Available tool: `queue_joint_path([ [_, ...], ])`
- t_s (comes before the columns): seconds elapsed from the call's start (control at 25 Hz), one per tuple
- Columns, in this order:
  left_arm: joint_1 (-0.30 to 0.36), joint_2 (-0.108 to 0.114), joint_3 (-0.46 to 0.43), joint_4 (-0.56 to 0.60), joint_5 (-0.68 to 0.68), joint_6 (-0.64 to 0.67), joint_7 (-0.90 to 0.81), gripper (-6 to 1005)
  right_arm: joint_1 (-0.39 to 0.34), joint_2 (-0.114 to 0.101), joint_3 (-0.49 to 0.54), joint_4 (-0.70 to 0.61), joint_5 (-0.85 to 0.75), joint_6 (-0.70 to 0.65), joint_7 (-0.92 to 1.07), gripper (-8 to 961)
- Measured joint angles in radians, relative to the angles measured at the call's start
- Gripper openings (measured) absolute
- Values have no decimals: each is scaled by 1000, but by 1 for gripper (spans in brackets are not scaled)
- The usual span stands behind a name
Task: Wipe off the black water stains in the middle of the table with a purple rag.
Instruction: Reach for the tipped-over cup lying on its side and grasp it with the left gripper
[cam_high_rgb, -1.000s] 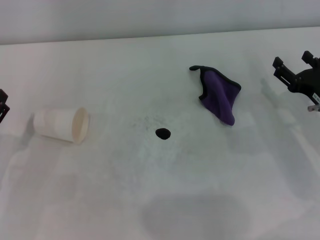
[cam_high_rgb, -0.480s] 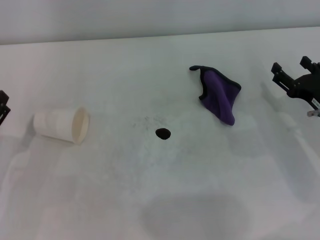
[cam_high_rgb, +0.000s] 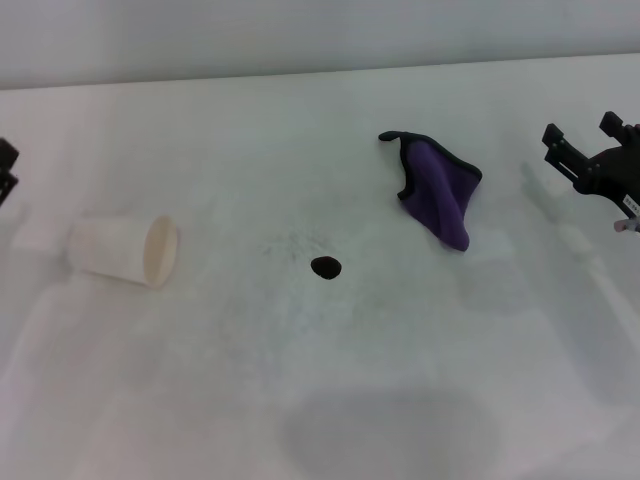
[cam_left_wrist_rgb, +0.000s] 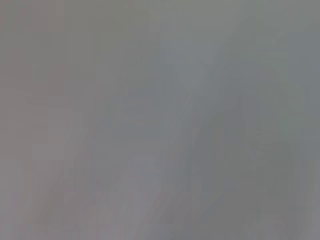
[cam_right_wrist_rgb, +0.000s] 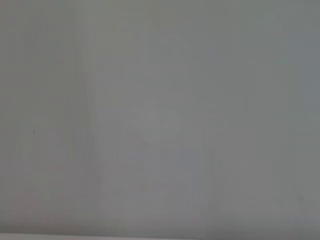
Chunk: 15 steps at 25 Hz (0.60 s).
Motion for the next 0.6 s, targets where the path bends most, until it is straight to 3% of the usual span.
queue_joint_path([
  [0.12,17,26,0,90,67,0,-88,881,3,0,3,1,0,-5,0,870],
  [0.24,22,70,-3,179,170,7,-204,879,6,0,1,2,0,-8,0,870],
  [0.28,20,89,-4,199,204,8,-238,879,6,0,1,3,0,-8,0,870],
  [0.36,0,150,-6,251,334,10,-324,877,6,0,2,5,0,-7,0,870],
  [0.4,0,150,-6,251,334,10,-324,877,6,0,4,5,0,-7,0,870],
  [0.48,-22,197,-8,265,419,12,-372,876,8,0,6,5,0,-9,-1,870],
  [0.6,-37,250,-9,296,501,12,-412,876,12,0,9,2,0,-12,-3,870],
])
